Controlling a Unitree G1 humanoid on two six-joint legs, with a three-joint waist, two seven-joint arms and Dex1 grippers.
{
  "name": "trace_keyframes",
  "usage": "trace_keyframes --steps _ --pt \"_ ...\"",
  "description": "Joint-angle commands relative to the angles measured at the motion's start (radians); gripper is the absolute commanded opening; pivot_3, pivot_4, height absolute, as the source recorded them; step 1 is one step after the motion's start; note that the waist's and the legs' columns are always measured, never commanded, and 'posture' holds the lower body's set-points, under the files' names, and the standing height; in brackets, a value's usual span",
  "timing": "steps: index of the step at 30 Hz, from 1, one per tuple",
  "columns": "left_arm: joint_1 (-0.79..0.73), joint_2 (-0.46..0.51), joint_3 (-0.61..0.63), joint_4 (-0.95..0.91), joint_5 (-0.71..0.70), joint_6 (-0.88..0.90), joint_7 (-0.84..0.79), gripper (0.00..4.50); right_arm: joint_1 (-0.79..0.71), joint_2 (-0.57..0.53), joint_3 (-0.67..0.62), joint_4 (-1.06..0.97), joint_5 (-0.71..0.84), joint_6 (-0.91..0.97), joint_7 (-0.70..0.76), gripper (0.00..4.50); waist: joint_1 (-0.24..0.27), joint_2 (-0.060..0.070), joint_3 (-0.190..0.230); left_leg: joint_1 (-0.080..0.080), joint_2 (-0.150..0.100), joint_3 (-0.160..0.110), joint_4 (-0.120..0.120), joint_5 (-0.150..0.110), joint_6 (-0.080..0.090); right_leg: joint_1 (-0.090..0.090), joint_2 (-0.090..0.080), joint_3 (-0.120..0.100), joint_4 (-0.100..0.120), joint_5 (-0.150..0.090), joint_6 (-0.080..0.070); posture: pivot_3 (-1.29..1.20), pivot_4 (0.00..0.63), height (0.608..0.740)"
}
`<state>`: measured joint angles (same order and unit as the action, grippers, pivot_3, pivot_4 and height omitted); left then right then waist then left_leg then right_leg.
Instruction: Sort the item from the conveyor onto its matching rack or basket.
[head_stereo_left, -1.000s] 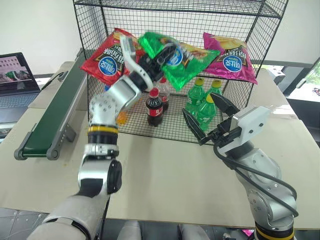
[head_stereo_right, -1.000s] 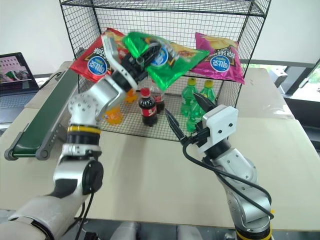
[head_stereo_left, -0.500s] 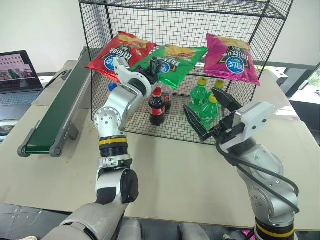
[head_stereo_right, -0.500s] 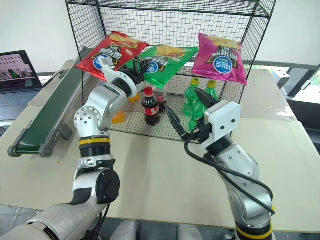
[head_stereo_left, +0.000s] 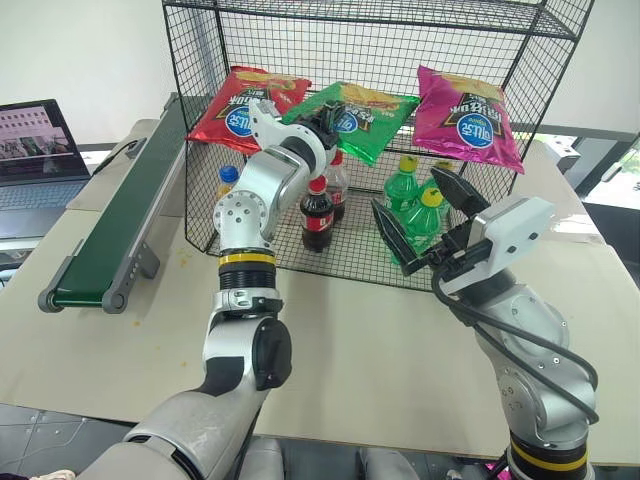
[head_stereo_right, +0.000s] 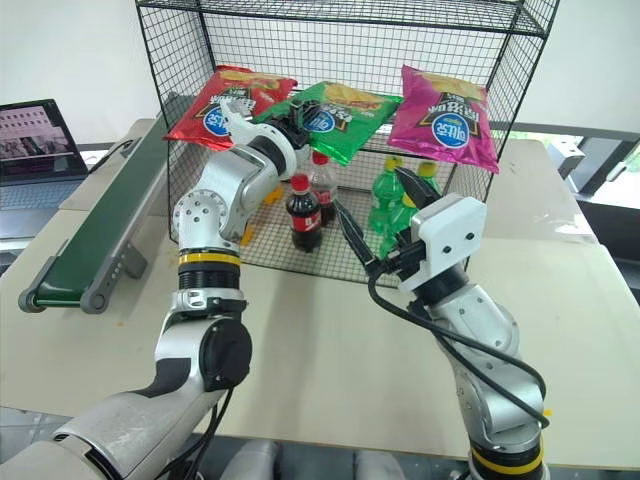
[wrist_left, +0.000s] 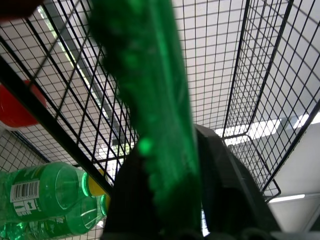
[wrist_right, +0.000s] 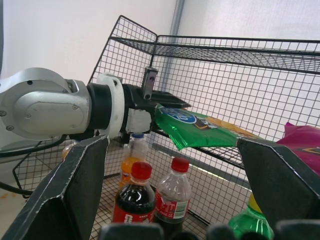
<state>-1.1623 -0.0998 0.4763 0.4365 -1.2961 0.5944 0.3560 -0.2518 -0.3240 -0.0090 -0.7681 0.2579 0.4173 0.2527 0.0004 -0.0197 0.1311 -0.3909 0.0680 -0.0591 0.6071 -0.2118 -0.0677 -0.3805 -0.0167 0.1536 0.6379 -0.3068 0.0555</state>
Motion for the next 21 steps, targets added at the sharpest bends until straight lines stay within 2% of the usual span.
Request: trace_keyframes --steps 1,4,6,13,15,17,21 --pt "0.009 0.004 -0.006 -0.085 -0.029 0.047 0.008 2.7 -0.005 0.005 -0.01 -0.043 -0.004 -0.021 -0.01 4.5 0.0 0.0 0.0 0.0 0.0 0.0 0.0 0.0 0.0 0.0 0.0 0.0 0.0 0.0 0.0 0.0 0.15 0.74" --pt "0.06 0.013 -0.021 -0.174 -0.071 0.124 0.022 3.93 0.003 0.005 -0.012 -0.039 -0.003 -0.024 -0.006 4.5 -0.001 0.0 0.0 0.0 0.0 0.0 0.0 0.0 0.0 0.0 0.0 0.0 0.001 0.0 0.0 0.0 0.15 0.74" --pt "0.106 0.024 -0.033 -0.246 -0.109 0.177 0.039 4.32 0.006 0.005 -0.013 -0.034 0.0 -0.025 -0.003 4.5 -0.002 0.0 0.0 0.001 0.0 0.0 0.0 0.0 0.0 0.0 0.0 0.0 0.001 0.0 0.0 0.0 0.15 0.74" --pt "0.279 0.118 -0.068 -0.495 -0.339 0.318 0.096 4.32 0.014 0.006 -0.013 -0.006 0.017 -0.039 0.023 4.5 -0.012 0.0 0.0 0.001 0.0 -0.001 0.0 0.001 -0.002 0.0 0.0 0.0 0.004 0.0 0.0 0.0 0.15 0.74" --pt "0.347 0.175 -0.092 -0.587 -0.452 0.358 0.054 4.32 0.021 0.004 -0.013 0.004 0.021 -0.046 0.036 4.5 -0.013 0.0 0.0 0.002 0.0 -0.001 0.0 0.001 -0.002 0.0 0.0 0.0 0.004 0.0 0.0 0.0 0.15 0.74" --pt "0.433 0.255 -0.103 -0.671 -0.5 0.405 -0.016 4.32 0.035 0.001 -0.015 0.011 0.023 -0.056 0.05 4.5 -0.013 0.0 0.0 0.001 0.0 -0.001 0.0 0.001 -0.002 0.0 0.0 0.0 0.004 0.0 0.0 0.0 0.15 0.74" --pt "0.598 0.46 -0.109 -0.809 -0.417 0.494 -0.175 4.32 0.093 -0.003 -0.03 0.035 0.022 -0.066 0.068 4.5 -0.022 0.002 -0.001 0.003 0.0 -0.001 -0.001 0.002 -0.003 0.001 0.0 0.0 0.004 0.0 0.0 0.0 0.15 0.74"
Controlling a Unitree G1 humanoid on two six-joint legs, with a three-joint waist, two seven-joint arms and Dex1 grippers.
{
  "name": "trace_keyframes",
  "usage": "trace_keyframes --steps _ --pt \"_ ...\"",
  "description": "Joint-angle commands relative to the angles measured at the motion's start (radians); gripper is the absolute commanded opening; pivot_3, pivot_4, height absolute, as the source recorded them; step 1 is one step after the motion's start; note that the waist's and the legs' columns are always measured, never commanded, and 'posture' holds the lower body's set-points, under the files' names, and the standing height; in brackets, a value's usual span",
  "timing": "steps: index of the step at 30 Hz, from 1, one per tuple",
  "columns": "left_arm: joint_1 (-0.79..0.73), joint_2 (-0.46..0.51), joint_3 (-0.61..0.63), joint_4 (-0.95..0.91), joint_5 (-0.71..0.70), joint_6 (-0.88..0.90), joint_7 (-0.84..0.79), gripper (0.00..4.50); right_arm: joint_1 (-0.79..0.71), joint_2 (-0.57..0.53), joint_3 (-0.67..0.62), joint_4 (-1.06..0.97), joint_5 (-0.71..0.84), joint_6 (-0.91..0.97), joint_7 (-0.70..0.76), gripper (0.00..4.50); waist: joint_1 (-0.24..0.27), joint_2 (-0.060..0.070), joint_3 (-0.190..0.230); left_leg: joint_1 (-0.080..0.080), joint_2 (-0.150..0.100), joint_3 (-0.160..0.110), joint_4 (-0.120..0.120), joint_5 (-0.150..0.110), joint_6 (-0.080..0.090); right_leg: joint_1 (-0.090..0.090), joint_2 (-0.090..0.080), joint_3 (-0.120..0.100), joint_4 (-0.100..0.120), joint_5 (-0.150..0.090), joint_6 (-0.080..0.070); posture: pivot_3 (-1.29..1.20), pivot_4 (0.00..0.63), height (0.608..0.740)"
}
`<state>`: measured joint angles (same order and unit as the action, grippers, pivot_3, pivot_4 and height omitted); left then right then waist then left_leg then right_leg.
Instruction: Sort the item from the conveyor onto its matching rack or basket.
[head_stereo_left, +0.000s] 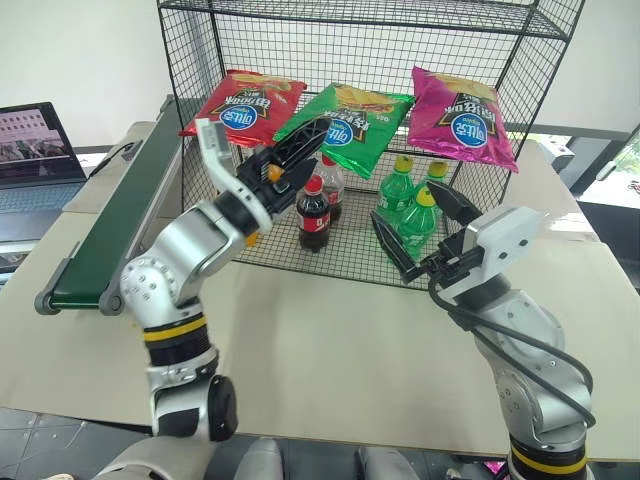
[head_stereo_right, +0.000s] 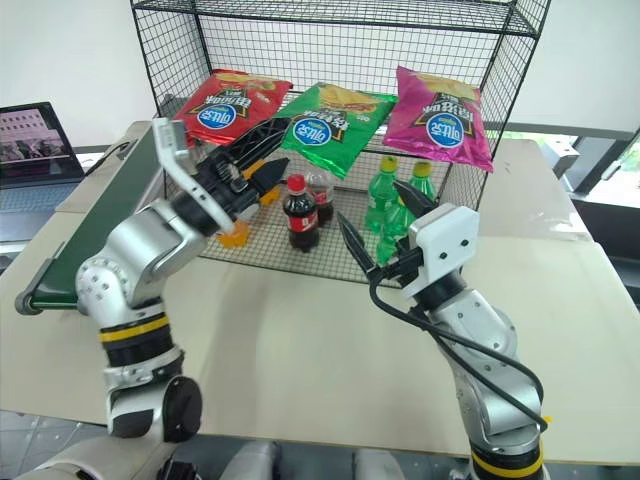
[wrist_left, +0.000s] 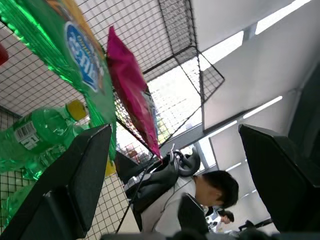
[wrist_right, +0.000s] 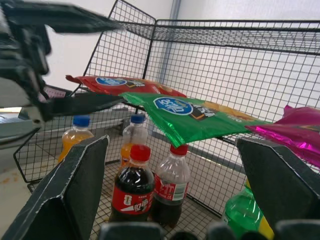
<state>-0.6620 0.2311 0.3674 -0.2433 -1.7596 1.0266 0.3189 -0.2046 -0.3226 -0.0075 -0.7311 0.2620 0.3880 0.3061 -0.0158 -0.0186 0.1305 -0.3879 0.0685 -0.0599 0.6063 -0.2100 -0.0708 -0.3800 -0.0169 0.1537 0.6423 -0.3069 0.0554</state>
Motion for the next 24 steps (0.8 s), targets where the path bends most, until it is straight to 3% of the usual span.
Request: trace_keyframes --steps 1,3,6,9,17,24 --pt "0.172 0.209 -0.013 -0.18 0.154 0.055 -0.195 4.32 0.089 0.003 -0.028 0.018 -0.001 -0.028 -0.003 4.5 -0.005 0.001 0.0 0.002 0.0 0.0 -0.001 0.0 0.0 0.001 0.0 0.0 0.001 0.0 0.0 0.0 0.15 0.74" --pt "0.28 0.308 -0.054 -0.241 0.344 0.005 -0.279 4.32 0.147 0.022 -0.027 0.05 -0.021 -0.023 -0.028 4.5 -0.007 0.001 0.0 0.002 0.0 0.0 -0.002 0.0 0.0 0.001 0.0 0.0 0.0 -0.001 -0.001 0.0 0.15 0.74" --pt "0.422 0.379 -0.183 -0.235 0.692 -0.168 -0.365 4.32 0.209 0.033 -0.006 0.111 -0.07 -0.045 -0.052 4.5 0.003 0.002 0.0 0.003 0.0 0.002 -0.002 0.0 -0.001 0.001 -0.001 -0.001 -0.001 -0.001 -0.002 0.0 0.15 0.74" --pt "0.538 0.36 -0.295 -0.131 1.009 -0.397 -0.396 4.32 0.253 0.064 -0.002 0.198 -0.105 -0.085 -0.082 4.5 0.002 0.002 -0.001 0.005 -0.001 0.003 -0.002 0.0 -0.001 0.0 -0.002 0.0 -0.003 -0.001 -0.002 0.0 0.15 0.74" --pt "0.568 0.247 -0.387 0.079 1.318 -0.678 -0.506 4.32 0.241 0.113 -0.003 0.329 -0.173 -0.136 -0.137 4.5 0.001 0.001 -0.001 -0.001 -0.001 0.004 -0.003 0.0 0.0 -0.004 -0.003 0.0 -0.001 -0.001 -0.002 0.0 0.15 0.74" --pt "0.546 0.212 -0.406 0.124 1.404 -0.713 -0.601 4.32 0.247 0.107 -0.042 0.353 -0.18 -0.165 -0.142 4.5 0.0 0.001 -0.001 -0.002 -0.001 0.004 -0.003 -0.001 0.001 -0.004 -0.003 0.0 0.0 -0.001 -0.002 0.0 0.15 0.74"
